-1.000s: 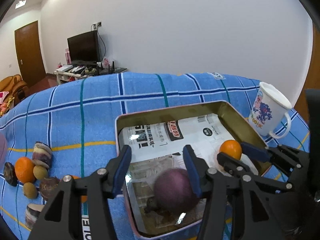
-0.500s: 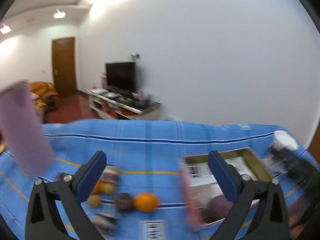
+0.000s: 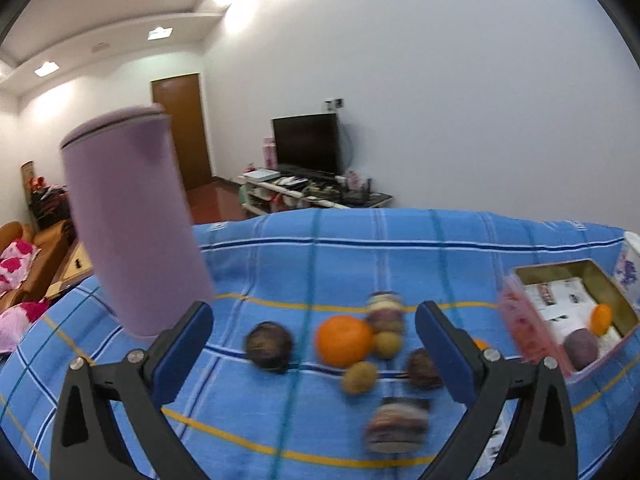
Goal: Organize fruits
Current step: 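Move the left tool to the striped round fruit and grasp it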
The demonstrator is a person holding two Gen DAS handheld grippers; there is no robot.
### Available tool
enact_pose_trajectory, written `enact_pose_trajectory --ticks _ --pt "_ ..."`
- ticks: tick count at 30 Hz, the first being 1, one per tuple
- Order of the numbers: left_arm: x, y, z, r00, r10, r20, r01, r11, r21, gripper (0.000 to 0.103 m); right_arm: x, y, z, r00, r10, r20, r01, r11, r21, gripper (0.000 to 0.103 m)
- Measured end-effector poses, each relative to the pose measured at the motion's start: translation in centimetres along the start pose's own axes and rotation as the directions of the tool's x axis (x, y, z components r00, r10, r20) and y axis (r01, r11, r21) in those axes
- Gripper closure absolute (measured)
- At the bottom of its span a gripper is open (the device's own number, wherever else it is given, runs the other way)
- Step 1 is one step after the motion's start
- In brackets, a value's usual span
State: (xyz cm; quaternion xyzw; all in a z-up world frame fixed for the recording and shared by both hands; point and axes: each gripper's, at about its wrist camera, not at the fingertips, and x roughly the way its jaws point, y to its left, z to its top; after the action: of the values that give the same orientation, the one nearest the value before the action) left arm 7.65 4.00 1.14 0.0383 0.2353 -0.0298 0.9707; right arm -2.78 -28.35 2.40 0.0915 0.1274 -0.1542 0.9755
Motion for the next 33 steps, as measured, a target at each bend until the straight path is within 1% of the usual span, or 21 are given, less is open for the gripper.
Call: enact_pose_trajectory --ticks 1,5,10,12,14,16,17,19,21,23,27,30,33 --pt "0.3 0.4 -0.2 1.000 0.007 -0.010 -0.007 1.000 -0.001 0.000 -0.2 0.5 -0.3 1.000 0.005 0.005 -0.005 1.000 -0.017 0.024" --pt "0.3 1.4 -0.4 1.000 -0.009 -0.020 0.009 1.000 -0.020 0.000 -0.7 2.2 -1.2 0.999 0.002 0.032 0.001 0.995 -0.099 0.024" --pt "-0.2 1.7 -1.0 0.997 -0.061 -0.037 0.061 0.998 -0.014 0.000 -1.8 4.1 -1.9 0.999 0.041 0.033 -0.036 0.990 -0.137 0.024" --pt "-0.4 1.5 -1.2 0.997 -0.069 -0.044 0.069 0.998 0.000 0.000 -1.9 4.9 -2.0 0.998 0.065 0.005 -0.064 0.989 -0.134 0.024" --pt "-0.5 1.2 -1.3 0.995 -0.087 -0.058 0.087 0.996 0.003 0.000 -2.0 5.8 -2.4 0.996 0.083 -0.042 -0.087 0.989 -0.120 0.024" --pt "-0.5 1.1 -1.5 0.988 -0.133 -0.084 0.133 0.991 -0.013 0.000 -1.9 6.8 -2.9 0.992 0.101 -0.080 -0.110 0.987 -0.117 0.024" --pt "-0.5 0.9 -1.6 0.984 -0.149 -0.093 0.149 0.989 -0.013 0.000 -2.0 7.3 -3.1 0.991 0.096 -0.093 -0.107 0.986 -0.127 0.024" --pt "-0.6 0.3 -2.0 0.978 -0.175 -0.111 0.177 0.984 0.010 0.000 -2.2 8.3 -3.2 0.990 0.100 -0.100 -0.113 0.983 -0.142 0.024" --pt "-0.8 -0.5 -2.2 0.977 -0.179 -0.115 0.185 0.982 0.042 0.000 -2.4 9.2 -3.4 0.986 0.129 -0.108 -0.144 0.978 -0.148 0.024" --pt "-0.7 -1.2 -2.5 0.974 -0.184 -0.131 0.194 0.979 0.065 0.000 -2.6 10.2 -3.4 0.984 0.136 -0.118 -0.154 0.975 -0.159 0.024" --pt "0.3 -1.8 -3.0 0.956 -0.216 -0.201 0.229 0.972 0.044 0.001 -2.0 12.0 -3.9 0.970 0.185 -0.157 -0.212 0.961 -0.178 0.024" --pt "0.6 -2.0 -3.4 0.947 -0.224 -0.229 0.240 0.970 0.043 0.002 -2.1 13.3 -4.3 0.970 0.183 -0.158 -0.218 0.945 -0.242 0.024" --pt "1.0 -2.3 -3.7 0.942 -0.225 -0.250 0.246 0.968 0.054 0.006 -2.4 13.5 -4.6 0.974 0.182 -0.136 -0.212 0.943 -0.257 0.024"
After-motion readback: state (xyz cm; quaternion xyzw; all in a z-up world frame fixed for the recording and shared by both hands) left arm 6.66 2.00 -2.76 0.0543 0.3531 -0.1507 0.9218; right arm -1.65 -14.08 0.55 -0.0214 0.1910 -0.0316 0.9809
